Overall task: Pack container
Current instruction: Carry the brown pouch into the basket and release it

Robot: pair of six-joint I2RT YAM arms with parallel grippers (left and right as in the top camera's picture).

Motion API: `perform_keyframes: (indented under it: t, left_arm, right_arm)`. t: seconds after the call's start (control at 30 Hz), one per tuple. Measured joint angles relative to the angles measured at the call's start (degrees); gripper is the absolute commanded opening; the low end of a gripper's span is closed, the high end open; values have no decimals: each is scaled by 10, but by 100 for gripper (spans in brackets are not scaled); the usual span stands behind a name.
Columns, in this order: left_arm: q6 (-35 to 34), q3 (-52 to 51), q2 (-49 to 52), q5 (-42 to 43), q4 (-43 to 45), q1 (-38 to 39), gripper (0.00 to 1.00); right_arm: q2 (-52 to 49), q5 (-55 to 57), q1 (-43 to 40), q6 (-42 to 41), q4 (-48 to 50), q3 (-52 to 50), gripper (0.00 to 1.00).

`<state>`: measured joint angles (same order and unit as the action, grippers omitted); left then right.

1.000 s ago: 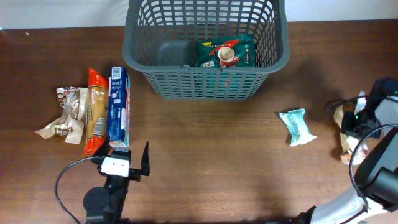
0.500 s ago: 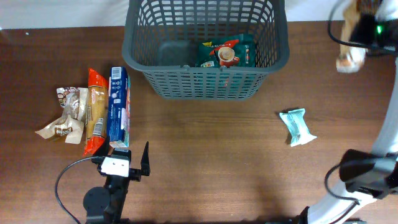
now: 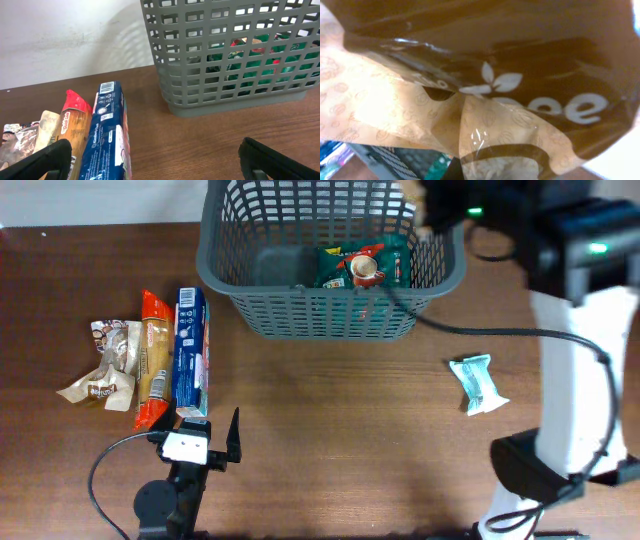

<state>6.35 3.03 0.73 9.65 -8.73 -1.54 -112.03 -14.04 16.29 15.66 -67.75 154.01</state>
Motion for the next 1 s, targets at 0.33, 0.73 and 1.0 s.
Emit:
perform_keyframes:
  t: [0.33, 0.73, 1.0]
  left_arm:
    - [0, 0, 0, 0, 0, 0, 99]
    - [0, 0, 0, 0, 0, 0, 99]
    - [0, 0, 0, 0, 0, 0, 99]
  right_arm:
    - [-154, -1, 88, 71, 81, -11, 4]
    - [-238, -7, 123, 39, 130, -18, 4]
    - [-283, -9, 125, -82, 155, -18, 3]
